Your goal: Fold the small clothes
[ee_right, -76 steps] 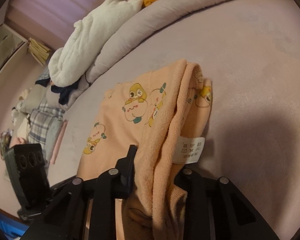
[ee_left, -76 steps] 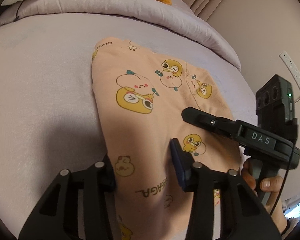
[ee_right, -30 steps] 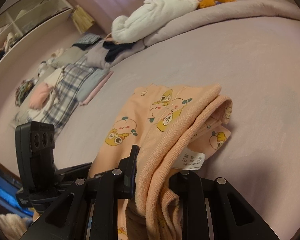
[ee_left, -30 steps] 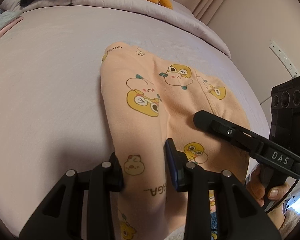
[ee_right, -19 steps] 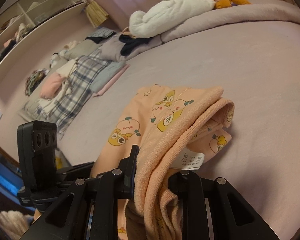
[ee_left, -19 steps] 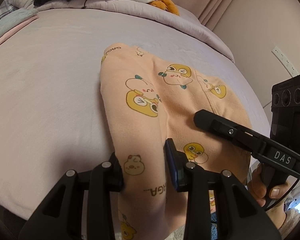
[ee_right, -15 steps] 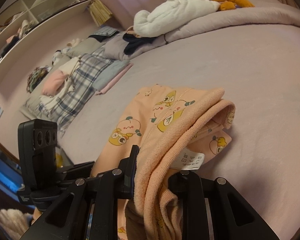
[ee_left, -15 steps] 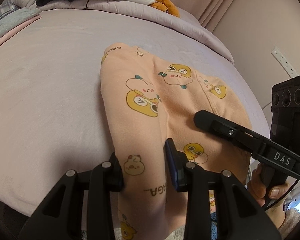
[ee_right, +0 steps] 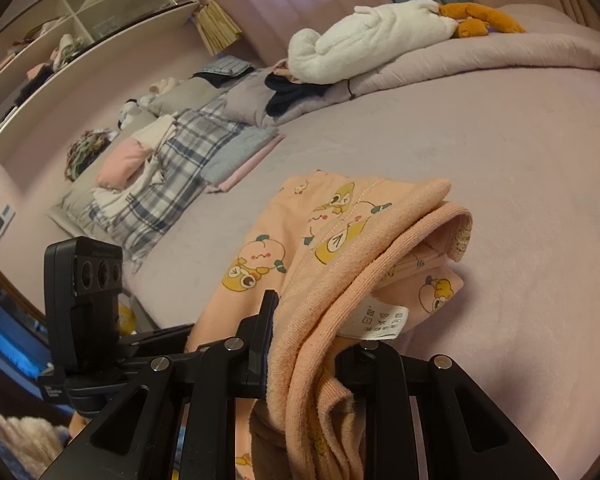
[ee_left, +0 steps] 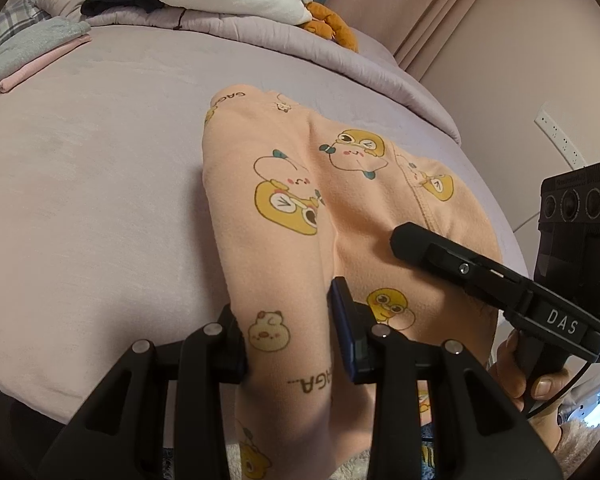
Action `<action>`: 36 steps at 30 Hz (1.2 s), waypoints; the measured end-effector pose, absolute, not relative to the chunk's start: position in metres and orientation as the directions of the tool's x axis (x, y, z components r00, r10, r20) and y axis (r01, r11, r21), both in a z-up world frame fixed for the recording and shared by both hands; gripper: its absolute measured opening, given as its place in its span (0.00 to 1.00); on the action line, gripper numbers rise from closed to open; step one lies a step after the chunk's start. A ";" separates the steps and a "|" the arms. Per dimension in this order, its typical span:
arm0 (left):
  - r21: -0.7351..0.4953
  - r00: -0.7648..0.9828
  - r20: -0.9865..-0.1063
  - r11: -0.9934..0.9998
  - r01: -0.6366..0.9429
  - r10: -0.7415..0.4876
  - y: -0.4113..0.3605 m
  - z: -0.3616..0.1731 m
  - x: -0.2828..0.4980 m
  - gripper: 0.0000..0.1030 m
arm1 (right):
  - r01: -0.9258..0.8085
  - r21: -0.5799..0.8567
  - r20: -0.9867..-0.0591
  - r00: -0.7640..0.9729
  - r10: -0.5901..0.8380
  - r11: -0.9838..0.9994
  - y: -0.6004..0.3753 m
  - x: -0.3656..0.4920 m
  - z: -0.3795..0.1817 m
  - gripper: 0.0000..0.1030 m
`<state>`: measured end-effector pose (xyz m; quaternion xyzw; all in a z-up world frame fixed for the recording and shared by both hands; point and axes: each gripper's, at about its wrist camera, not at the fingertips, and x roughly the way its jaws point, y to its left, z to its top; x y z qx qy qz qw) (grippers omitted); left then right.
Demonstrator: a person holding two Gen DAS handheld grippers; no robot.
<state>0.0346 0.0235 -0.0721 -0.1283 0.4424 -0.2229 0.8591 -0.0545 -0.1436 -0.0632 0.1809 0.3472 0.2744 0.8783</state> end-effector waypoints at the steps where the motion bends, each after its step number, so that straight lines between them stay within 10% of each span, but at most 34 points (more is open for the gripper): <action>1: -0.417 0.513 -0.700 0.868 0.270 -0.496 0.024 -0.071 0.034 0.33 | -0.359 0.507 -0.509 0.609 0.608 0.784 -0.143 -0.055 -0.062 0.24; 36: -0.439 0.524 -0.694 0.867 0.238 -0.495 0.040 -0.077 0.027 0.33 | -0.373 0.447 -0.551 0.602 0.578 0.813 -0.118 -0.048 -0.064 0.24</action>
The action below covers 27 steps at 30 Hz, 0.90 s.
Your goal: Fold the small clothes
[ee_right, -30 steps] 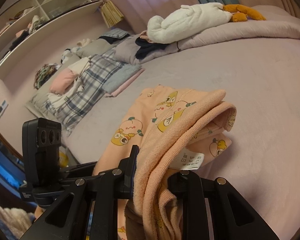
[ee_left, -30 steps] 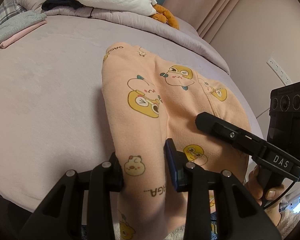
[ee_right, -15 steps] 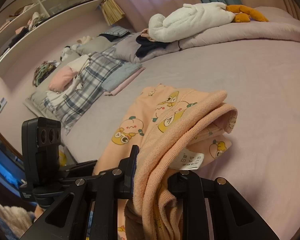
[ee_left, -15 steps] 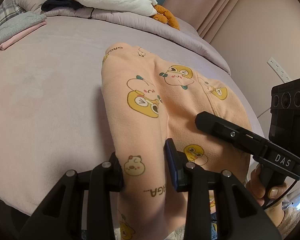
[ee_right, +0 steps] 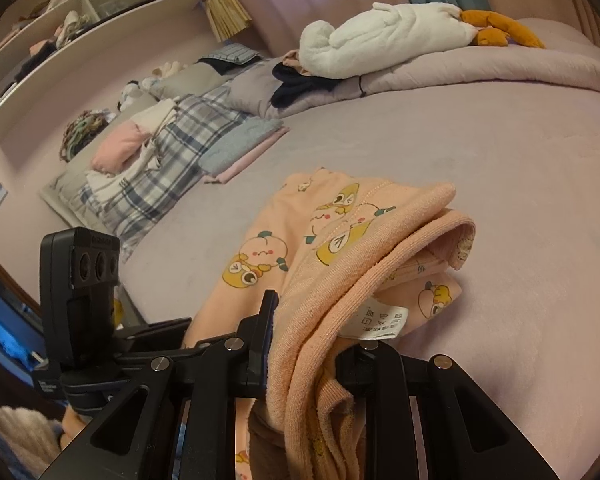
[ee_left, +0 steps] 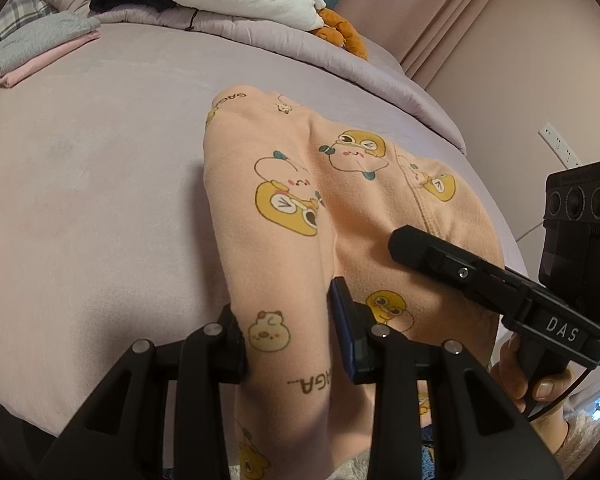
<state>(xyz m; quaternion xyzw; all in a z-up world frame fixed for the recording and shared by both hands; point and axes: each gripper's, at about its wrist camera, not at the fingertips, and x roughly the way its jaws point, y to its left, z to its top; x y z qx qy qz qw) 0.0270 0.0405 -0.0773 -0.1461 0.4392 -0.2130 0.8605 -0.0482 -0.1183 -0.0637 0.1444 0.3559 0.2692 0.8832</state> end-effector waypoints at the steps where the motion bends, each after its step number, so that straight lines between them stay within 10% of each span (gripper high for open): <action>1: -0.441 0.522 -0.694 0.866 0.236 -0.496 0.041 -0.078 0.028 0.33 | -0.373 0.445 -0.553 0.601 0.578 0.814 -0.118 -0.048 -0.064 0.24; 27: -0.471 0.522 -0.689 0.858 0.207 -0.504 0.054 -0.085 0.035 0.32 | -0.383 0.413 -0.570 0.599 0.562 0.827 -0.103 -0.039 -0.066 0.24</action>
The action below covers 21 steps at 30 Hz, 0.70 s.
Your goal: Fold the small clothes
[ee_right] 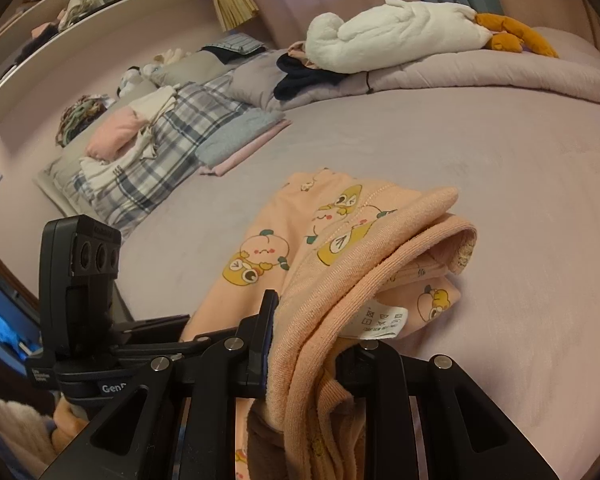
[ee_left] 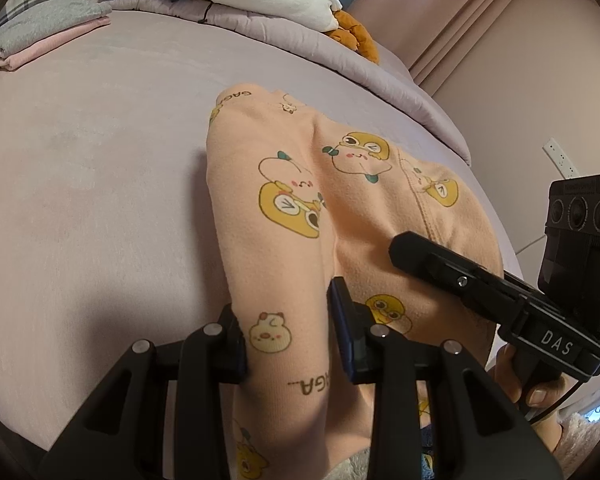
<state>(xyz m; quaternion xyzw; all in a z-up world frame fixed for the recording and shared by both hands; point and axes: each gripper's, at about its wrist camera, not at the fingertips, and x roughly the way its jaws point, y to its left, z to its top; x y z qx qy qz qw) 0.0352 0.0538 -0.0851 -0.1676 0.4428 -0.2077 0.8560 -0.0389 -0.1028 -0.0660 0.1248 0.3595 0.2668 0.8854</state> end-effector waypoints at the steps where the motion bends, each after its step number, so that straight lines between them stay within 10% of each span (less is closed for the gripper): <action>1: -0.470 0.522 -0.688 0.858 0.208 -0.504 0.053 -0.085 0.035 0.32 | -0.383 0.412 -0.570 0.600 0.562 0.827 -0.103 -0.037 -0.066 0.24; 21: -0.444 0.538 -0.684 0.866 0.229 -0.493 0.048 -0.078 0.053 0.31 | -0.367 0.415 -0.548 0.629 0.551 0.832 -0.109 -0.020 -0.062 0.24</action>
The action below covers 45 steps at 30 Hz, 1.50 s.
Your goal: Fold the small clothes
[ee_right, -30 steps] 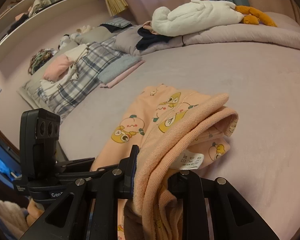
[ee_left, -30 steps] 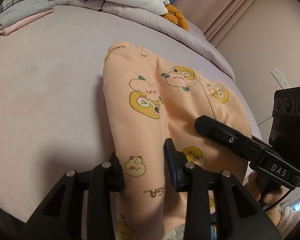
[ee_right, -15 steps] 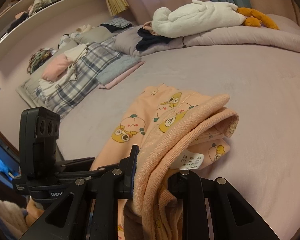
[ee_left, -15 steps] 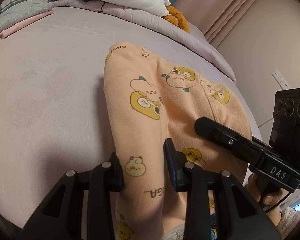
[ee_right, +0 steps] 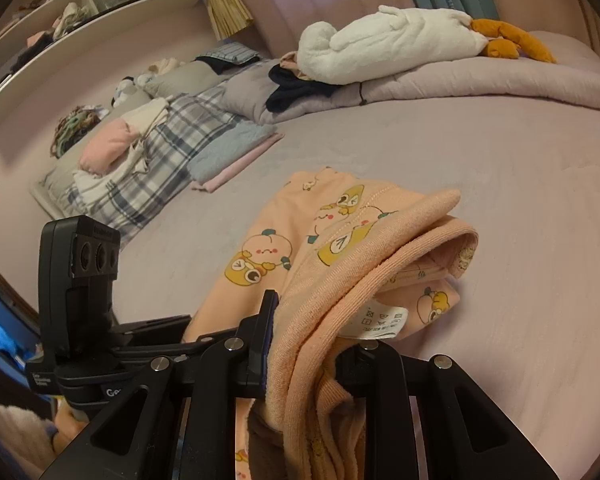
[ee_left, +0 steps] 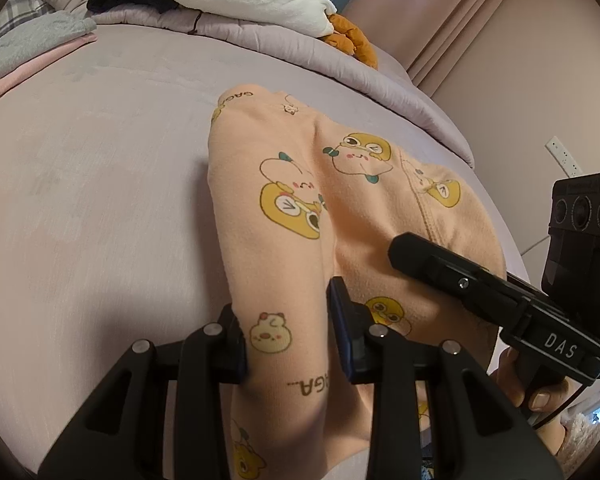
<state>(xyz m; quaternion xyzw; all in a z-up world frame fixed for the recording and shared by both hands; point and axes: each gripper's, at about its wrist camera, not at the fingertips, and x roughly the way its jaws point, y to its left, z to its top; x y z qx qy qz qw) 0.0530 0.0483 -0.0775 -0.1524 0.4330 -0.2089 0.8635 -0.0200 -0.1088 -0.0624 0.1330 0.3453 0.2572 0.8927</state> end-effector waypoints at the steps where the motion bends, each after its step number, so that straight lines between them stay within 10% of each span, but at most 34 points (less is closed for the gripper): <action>1: -0.443 0.538 -0.684 0.867 0.229 -0.492 0.048 -0.077 0.054 0.31 | -0.366 0.416 -0.548 0.630 0.551 0.832 -0.110 -0.019 -0.062 0.24; 45: -0.427 0.552 -0.692 0.880 0.207 -0.465 0.059 -0.077 0.091 0.31 | -0.401 0.390 -0.548 0.623 0.559 0.829 -0.097 0.011 -0.058 0.24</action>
